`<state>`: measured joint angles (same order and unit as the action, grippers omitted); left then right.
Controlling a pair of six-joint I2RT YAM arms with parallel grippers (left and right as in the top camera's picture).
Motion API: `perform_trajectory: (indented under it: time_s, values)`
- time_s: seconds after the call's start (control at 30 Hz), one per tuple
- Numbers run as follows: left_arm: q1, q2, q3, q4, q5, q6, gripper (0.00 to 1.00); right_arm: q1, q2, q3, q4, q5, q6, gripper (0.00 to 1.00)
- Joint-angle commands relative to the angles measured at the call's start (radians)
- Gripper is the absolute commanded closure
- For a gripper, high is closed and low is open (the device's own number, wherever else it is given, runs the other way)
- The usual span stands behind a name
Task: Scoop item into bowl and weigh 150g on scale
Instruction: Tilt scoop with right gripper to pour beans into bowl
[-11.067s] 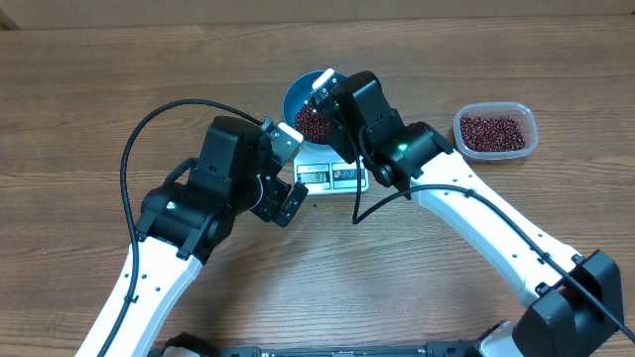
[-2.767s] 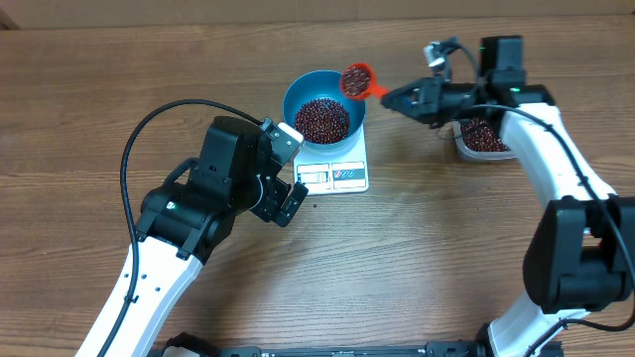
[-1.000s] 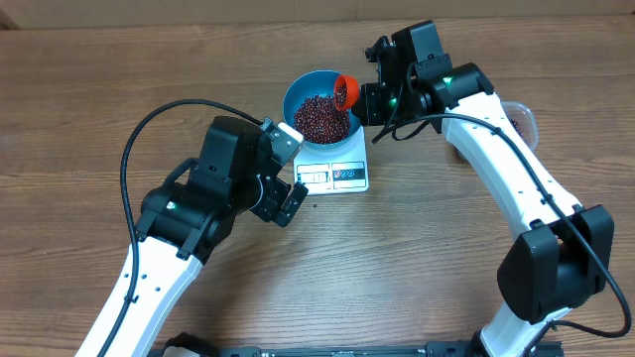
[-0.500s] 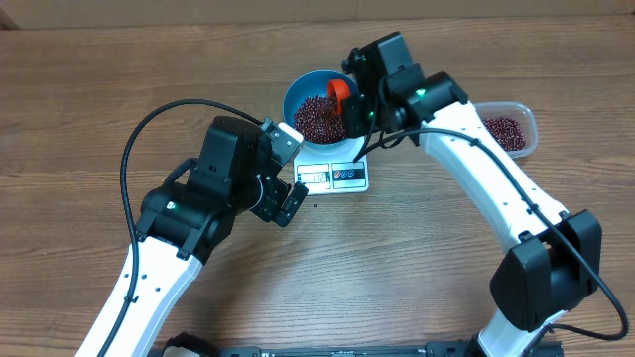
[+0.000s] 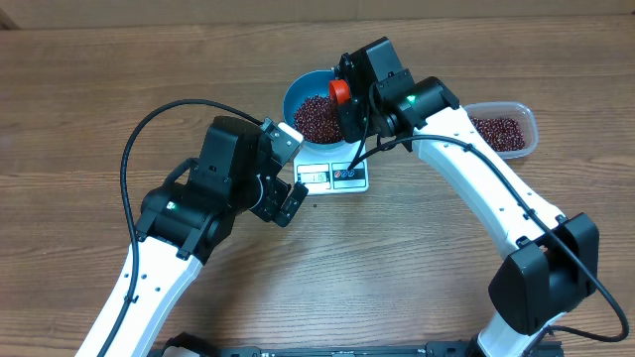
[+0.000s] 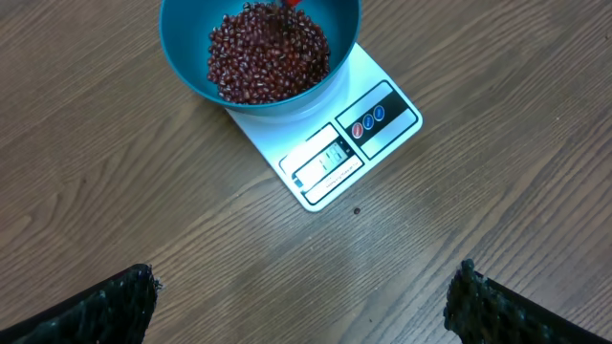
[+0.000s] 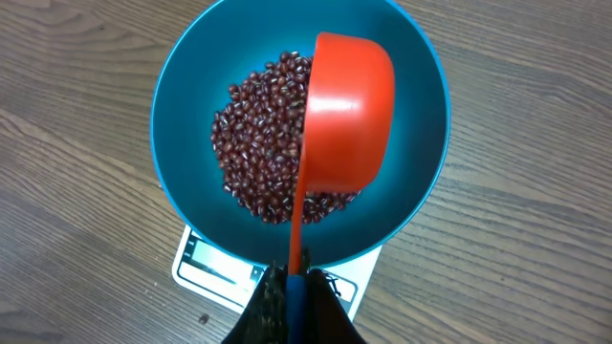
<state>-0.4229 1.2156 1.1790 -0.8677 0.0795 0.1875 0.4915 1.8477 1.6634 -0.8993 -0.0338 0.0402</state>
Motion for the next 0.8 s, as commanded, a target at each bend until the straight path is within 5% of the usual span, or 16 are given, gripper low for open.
perform_trajectory:
  time_s: [0.0,0.77]
  values:
    - [0.005,-0.01,0.023,0.004,0.018,0.015,0.0,-0.002,-0.042,0.034,0.003,0.015,-0.009,0.96]
    - [0.005,-0.01,0.023,0.004,0.018,0.015,0.0,0.016,-0.053,0.034,-0.005,0.042,-0.029,0.96]
